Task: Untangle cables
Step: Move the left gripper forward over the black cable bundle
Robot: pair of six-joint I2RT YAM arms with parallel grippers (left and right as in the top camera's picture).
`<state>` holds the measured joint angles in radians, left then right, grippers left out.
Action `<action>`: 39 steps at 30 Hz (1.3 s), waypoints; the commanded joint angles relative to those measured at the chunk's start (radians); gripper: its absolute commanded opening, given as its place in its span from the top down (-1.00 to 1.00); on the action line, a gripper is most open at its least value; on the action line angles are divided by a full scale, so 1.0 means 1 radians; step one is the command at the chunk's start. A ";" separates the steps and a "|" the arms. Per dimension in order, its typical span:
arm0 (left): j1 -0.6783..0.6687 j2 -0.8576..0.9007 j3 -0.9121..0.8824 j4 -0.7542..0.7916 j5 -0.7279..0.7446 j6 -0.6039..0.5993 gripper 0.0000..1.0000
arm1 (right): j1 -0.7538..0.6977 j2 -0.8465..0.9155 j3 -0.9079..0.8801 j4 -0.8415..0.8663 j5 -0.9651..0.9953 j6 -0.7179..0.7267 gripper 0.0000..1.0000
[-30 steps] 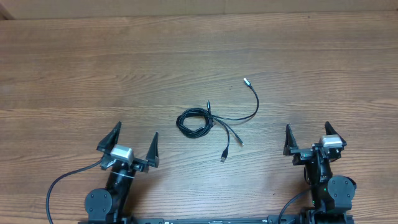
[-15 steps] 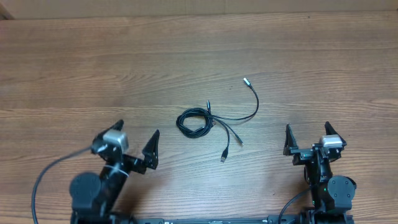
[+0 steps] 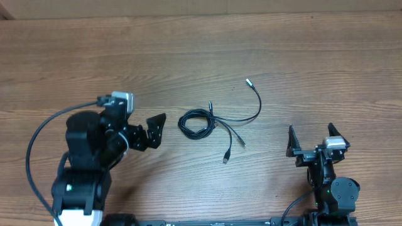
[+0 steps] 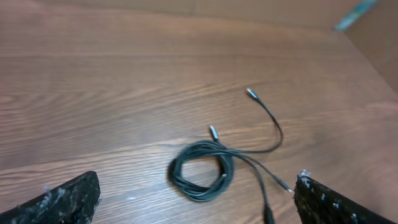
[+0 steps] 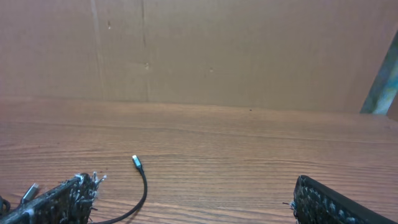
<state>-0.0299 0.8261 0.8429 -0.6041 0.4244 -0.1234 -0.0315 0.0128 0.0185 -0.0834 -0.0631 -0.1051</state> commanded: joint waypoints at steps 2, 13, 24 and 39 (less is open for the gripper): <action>0.009 0.092 0.026 -0.056 0.127 -0.031 -0.99 | -0.003 -0.008 -0.010 0.003 0.001 -0.005 -1.00; 0.009 0.262 0.026 -0.117 0.148 -0.165 -0.99 | -0.003 -0.008 -0.010 0.003 0.001 -0.005 -1.00; 0.005 0.361 0.026 -0.063 0.067 0.068 -0.99 | -0.003 -0.008 -0.010 0.003 0.001 -0.005 -1.00; -0.314 0.428 0.026 0.267 -0.300 0.327 -0.99 | -0.003 -0.008 -0.010 0.003 0.001 -0.005 -1.00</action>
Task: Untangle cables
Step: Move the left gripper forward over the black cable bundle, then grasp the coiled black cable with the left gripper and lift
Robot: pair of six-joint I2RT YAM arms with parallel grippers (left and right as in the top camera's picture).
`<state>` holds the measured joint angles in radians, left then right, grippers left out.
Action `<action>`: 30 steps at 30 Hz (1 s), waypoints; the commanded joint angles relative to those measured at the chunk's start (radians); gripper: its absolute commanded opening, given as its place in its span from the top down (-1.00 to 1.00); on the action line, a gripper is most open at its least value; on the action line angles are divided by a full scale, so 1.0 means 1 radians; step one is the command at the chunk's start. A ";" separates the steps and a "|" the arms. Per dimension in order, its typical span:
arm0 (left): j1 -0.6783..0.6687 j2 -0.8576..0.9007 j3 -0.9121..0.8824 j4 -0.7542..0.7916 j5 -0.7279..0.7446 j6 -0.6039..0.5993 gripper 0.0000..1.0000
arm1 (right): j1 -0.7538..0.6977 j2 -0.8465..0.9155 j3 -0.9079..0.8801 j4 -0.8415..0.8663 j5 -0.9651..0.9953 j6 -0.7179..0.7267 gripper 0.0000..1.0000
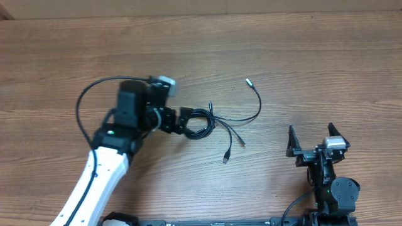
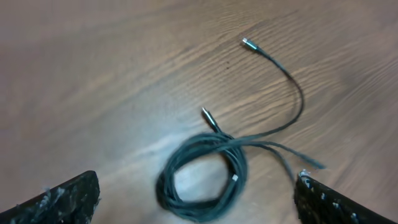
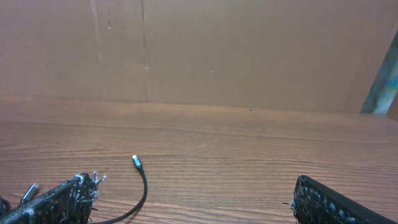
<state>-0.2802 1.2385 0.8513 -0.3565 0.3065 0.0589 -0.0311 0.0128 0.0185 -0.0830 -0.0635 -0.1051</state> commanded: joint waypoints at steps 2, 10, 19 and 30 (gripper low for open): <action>-0.115 0.035 0.017 0.047 -0.256 0.196 -0.99 | -0.003 -0.008 -0.010 0.003 0.002 -0.005 -1.00; -0.173 0.168 0.017 0.126 -0.307 0.216 -0.99 | -0.003 -0.008 -0.010 0.003 0.002 -0.005 -1.00; -0.172 0.369 0.017 0.195 -0.306 0.286 -0.68 | -0.003 -0.008 -0.010 0.003 0.002 -0.005 -1.00; -0.172 0.533 0.017 0.260 -0.253 0.286 -0.57 | -0.003 -0.008 -0.010 0.003 0.002 -0.005 -1.00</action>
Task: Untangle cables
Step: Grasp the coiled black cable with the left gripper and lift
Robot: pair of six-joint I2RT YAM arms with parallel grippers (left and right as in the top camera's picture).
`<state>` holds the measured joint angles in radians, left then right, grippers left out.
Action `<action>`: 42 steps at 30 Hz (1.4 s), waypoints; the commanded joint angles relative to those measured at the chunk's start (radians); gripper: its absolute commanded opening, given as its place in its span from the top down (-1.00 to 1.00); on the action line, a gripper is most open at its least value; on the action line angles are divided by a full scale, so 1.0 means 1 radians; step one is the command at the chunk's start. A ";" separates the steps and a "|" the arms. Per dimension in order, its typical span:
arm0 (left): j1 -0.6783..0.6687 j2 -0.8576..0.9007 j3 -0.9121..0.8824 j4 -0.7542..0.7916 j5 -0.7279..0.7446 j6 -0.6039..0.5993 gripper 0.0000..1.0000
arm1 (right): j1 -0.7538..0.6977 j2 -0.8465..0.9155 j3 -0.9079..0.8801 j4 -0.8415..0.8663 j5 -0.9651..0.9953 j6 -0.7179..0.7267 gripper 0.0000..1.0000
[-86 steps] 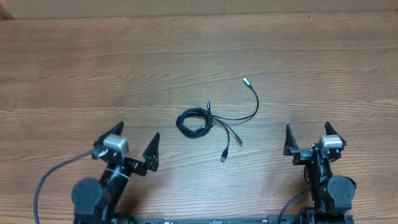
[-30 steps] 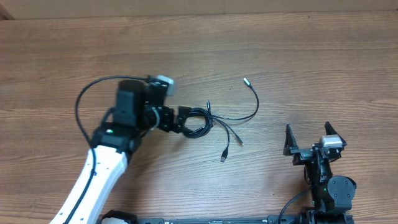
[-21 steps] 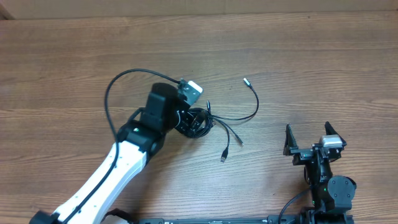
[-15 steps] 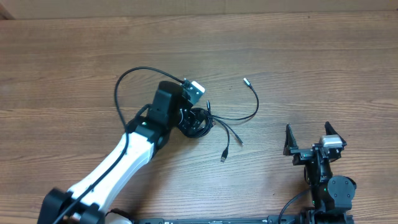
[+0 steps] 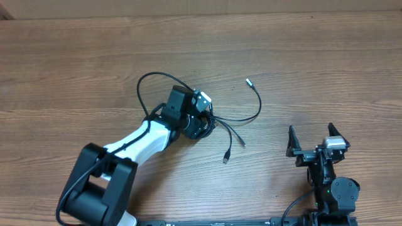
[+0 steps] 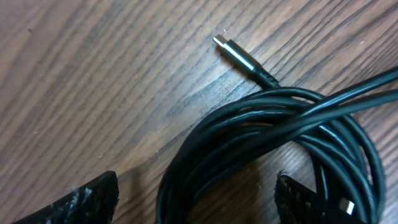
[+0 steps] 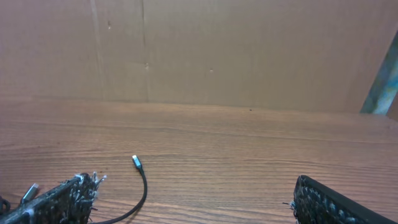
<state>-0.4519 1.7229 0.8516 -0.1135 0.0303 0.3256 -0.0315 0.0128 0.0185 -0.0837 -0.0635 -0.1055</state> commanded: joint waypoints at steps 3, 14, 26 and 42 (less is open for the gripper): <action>0.000 0.089 0.017 0.034 0.022 0.019 -0.34 | -0.003 -0.008 -0.010 0.003 0.002 -0.004 -0.99; 0.000 0.069 0.051 -0.013 -0.010 -0.117 0.92 | -0.003 -0.008 -0.010 0.003 0.002 -0.004 -1.00; 0.000 -0.051 0.151 -0.345 0.064 -0.954 0.80 | -0.003 -0.008 -0.010 0.003 0.002 -0.004 -1.00; 0.000 -0.048 0.150 -0.388 0.142 -0.552 -0.45 | -0.003 -0.008 -0.010 0.003 0.002 -0.004 -1.00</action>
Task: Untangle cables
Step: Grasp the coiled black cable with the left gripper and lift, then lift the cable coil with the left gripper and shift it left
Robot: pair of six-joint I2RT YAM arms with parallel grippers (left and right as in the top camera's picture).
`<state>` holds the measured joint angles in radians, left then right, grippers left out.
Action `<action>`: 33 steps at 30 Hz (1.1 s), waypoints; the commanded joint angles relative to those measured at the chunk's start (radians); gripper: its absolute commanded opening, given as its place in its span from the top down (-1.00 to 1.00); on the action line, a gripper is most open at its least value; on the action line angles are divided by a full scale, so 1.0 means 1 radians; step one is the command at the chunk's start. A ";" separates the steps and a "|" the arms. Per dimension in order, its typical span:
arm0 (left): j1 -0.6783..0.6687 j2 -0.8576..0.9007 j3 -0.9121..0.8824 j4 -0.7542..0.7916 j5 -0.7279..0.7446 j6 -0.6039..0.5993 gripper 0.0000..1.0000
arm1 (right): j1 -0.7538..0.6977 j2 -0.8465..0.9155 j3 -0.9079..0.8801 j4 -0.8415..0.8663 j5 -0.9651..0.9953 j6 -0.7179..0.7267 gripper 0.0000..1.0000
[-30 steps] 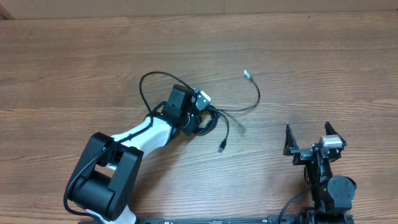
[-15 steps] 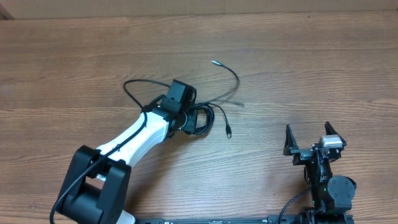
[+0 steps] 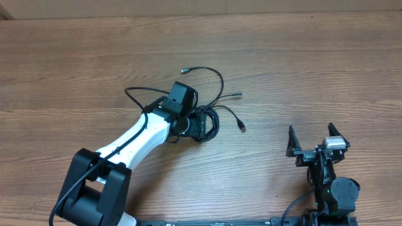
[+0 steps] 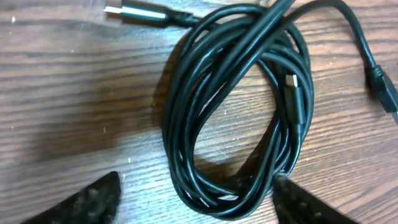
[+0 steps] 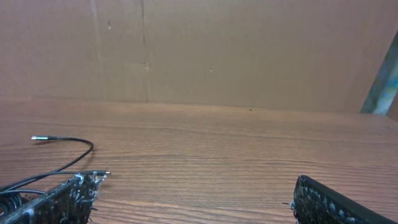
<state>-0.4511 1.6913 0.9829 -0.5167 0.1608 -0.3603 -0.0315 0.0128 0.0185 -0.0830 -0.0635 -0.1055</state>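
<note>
Thin black cables lie wound together in a coil (image 3: 214, 118) (image 4: 236, 106) at the table's middle. Loose ends stick out of it: one plug up and to the left (image 3: 183, 70) (image 5: 37, 138), one to the right (image 3: 241, 94), one lower right (image 3: 242, 128). My left gripper (image 3: 202, 124) (image 4: 196, 205) is down over the coil and open, its fingers on either side of the coil's near loop, the right finger touching it. My right gripper (image 3: 317, 147) (image 5: 193, 205) rests open at the near right, well clear of the cables.
The wooden table (image 3: 301, 56) carries nothing but the cables. A brown cardboard wall (image 5: 217, 50) stands along the far edge. The left arm's own black lead (image 3: 135, 94) loops beside its wrist.
The cable bundle has turned. Its loose ends, which trailed right and toward the near edge, now point to the far side and right. My left gripper stays open over the coil, facing another way.
My left gripper started open at the left, away from the coil. It was then beside the coil's left edge, then low over it. Now the coil and its ends lie turned round under that gripper. The right arm never moved.
</note>
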 commanded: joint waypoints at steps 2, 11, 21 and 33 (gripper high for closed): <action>-0.001 -0.011 0.018 0.034 0.007 0.170 -0.47 | -0.003 -0.008 -0.010 0.003 0.002 -0.004 -1.00; -0.002 0.049 0.018 0.123 -0.116 0.217 -0.28 | -0.003 -0.008 -0.010 0.003 0.002 -0.004 -1.00; -0.002 0.122 0.018 0.158 -0.076 0.217 -0.20 | -0.003 -0.008 -0.010 0.003 0.002 -0.004 -1.00; 0.019 0.123 0.076 0.077 -0.060 0.309 0.92 | -0.003 -0.008 -0.010 0.003 0.002 -0.004 -1.00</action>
<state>-0.4480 1.8145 1.0058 -0.3939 0.0860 -0.1257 -0.0311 0.0128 0.0185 -0.0830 -0.0635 -0.1051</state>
